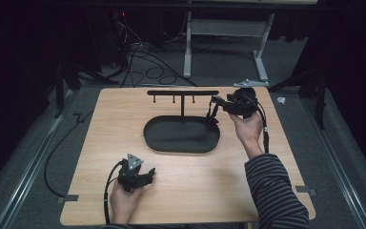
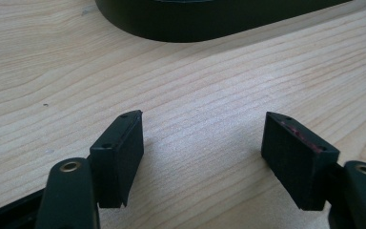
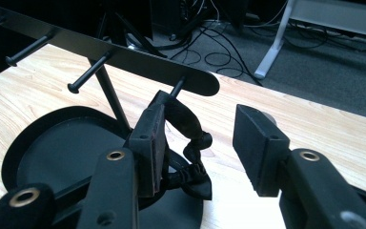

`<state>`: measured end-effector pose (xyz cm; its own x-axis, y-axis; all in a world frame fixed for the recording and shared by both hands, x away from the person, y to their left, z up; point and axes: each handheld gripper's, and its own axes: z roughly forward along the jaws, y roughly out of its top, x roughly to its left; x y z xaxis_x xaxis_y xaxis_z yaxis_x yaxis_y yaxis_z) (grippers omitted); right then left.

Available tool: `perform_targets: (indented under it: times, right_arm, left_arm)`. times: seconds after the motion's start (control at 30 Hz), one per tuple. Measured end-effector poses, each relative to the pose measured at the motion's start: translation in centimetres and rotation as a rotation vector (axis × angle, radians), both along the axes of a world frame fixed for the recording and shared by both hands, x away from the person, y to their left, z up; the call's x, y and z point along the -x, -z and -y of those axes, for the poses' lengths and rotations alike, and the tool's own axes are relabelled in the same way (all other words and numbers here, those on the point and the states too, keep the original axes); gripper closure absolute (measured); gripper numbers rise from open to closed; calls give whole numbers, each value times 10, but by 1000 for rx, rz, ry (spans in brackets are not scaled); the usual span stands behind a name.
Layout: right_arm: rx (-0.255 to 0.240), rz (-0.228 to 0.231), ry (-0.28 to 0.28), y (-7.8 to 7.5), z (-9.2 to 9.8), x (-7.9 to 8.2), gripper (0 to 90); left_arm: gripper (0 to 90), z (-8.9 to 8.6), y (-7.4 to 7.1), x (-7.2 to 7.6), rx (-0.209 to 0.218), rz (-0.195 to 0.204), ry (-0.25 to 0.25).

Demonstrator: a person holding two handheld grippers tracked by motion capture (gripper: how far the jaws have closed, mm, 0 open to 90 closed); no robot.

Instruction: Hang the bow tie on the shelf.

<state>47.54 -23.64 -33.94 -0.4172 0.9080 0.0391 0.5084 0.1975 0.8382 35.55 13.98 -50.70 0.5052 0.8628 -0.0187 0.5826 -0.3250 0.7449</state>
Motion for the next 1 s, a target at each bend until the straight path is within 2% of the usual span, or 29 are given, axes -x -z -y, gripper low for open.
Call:
perform_targets:
  times: [0.3, 0.37, 1.0]
  right_arm:
    - [-18, 12, 6, -2, 7, 9, 513]
    - [-9, 13, 9, -1, 9, 11, 508]
    - [-36, -3, 19, 8, 30, 25, 479]
  left_arm:
    - [312, 0, 0, 0, 2, 0, -1]
    - [312, 0, 0, 0, 2, 0, -1]
    - [312, 0, 0, 0, 2, 0, 0]
